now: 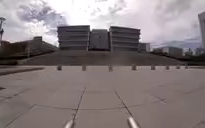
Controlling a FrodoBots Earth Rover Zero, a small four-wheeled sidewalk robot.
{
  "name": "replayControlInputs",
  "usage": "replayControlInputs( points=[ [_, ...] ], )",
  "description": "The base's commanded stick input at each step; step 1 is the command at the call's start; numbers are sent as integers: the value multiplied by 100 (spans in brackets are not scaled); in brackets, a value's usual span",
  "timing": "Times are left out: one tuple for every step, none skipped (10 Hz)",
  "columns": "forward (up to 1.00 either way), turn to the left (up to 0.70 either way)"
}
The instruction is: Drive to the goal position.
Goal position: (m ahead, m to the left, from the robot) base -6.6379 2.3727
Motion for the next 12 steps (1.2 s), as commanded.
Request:
replayControlInputs(
  points=[
    [100, 1],
    [100, 1],
    [100, 1],
    [100, 1],
    [100, 1],
    [100, 1],
    [100, 1],
    [79, 9],
    [0, 58],
    [0, 100],
    [0, 100],
    [0, 100]
  ],
)
